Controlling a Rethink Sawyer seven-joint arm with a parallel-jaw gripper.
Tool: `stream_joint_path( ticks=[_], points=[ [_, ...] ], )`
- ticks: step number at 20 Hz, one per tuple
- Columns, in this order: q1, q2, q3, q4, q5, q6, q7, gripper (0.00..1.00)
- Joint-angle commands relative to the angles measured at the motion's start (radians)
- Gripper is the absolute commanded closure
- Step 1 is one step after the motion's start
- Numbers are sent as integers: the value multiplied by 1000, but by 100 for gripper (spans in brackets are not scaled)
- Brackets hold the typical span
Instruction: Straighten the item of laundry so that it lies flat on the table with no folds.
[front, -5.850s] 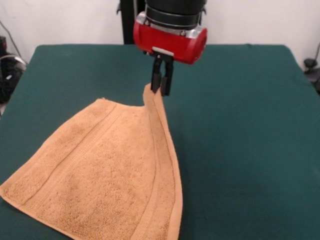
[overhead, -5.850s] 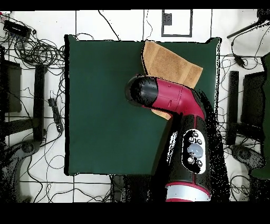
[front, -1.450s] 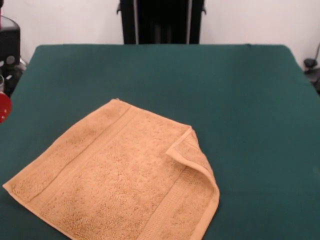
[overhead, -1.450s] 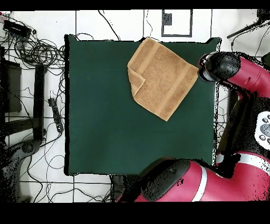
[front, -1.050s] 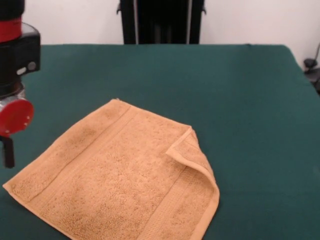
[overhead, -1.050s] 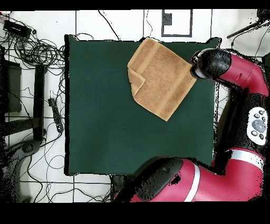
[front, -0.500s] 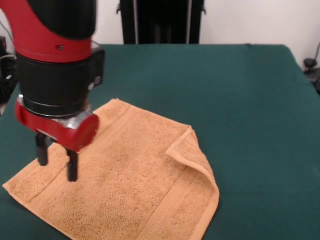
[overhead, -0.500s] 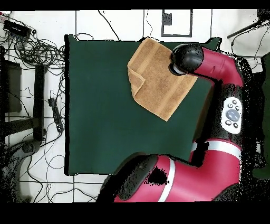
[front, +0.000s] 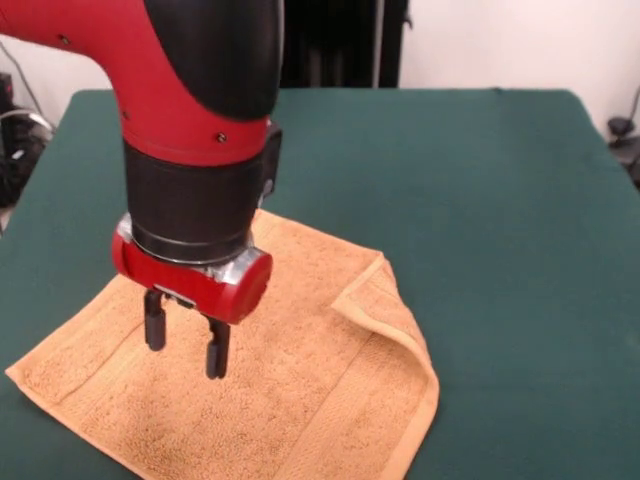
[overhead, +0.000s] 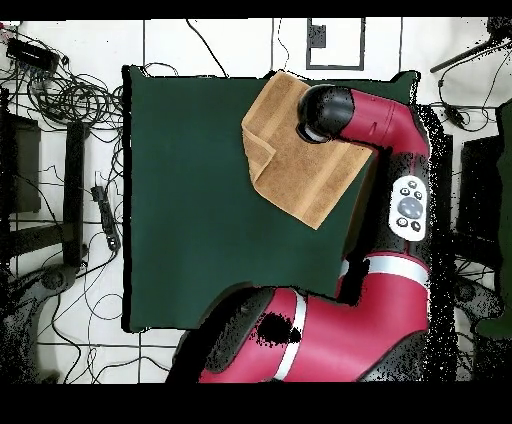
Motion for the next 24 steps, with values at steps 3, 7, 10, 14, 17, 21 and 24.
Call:
stream_joint_path(
  ticks=[3, 7, 10, 14, 17, 21, 24],
  points=[
    [16, 43, 75, 76, 20, 1, 83, 0],
    [72, 40, 30, 90, 23, 4, 190, 0],
    [107, 28, 4, 115, 25, 4, 244, 0],
    [139, 43, -19, 100, 26, 5, 280, 0],
    [147, 53, -24, 79, 35, 21, 281, 0],
    [151, 58, -25, 64, 48, 38, 269, 0],
    [136, 74, -20, 45, 54, 47, 241, 0]
  ],
)
